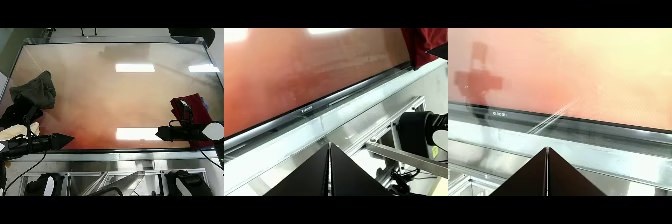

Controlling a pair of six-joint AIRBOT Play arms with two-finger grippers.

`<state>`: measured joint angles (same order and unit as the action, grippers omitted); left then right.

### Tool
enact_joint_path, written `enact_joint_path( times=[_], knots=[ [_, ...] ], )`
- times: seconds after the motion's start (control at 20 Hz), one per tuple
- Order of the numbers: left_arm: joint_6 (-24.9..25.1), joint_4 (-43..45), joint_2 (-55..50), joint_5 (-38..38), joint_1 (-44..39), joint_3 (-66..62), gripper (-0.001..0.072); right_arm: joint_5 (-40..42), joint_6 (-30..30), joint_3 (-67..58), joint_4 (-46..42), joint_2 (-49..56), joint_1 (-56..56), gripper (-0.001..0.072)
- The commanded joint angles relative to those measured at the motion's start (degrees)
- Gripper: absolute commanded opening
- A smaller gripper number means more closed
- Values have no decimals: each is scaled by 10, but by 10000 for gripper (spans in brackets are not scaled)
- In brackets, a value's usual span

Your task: Fold the shirts.

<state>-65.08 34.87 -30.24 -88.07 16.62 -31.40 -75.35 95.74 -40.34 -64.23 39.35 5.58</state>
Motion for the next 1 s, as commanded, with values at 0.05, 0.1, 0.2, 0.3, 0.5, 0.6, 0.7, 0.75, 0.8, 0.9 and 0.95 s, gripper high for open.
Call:
enact_joint_path(
  times=[0.05,0.1,0.2,0.3,0.5,0.6,0.7,0.75,0.8,0.9,0.95],
  knots=[
    [0,0,0,0,1,0,22,-1,0,0,0,0,0,18],
    [0,0,0,0,1,0,22,-1,0,0,0,0,0,18],
    [0,0,0,1,1,0,22,-1,0,0,0,0,0,18],
    [0,2,-3,11,1,-4,22,-1,0,0,0,0,0,18],
    [-12,103,-92,39,1,-124,22,-1,0,0,0,0,0,18],
    [-16,157,-162,64,1,-216,27,0,0,0,0,0,0,18],
    [-15,181,-242,79,1,-314,670,-1,0,0,0,0,0,18],
    [-14,192,-285,95,1,-364,698,-1,0,0,0,0,0,18],
    [-16,210,-325,120,1,-410,698,-1,0,0,0,0,0,18],
    [-21,252,-412,181,1,-502,698,0,0,0,0,0,0,18],
    [-21,280,-459,214,1,-546,698,0,0,0,0,0,0,18]
  ],
)
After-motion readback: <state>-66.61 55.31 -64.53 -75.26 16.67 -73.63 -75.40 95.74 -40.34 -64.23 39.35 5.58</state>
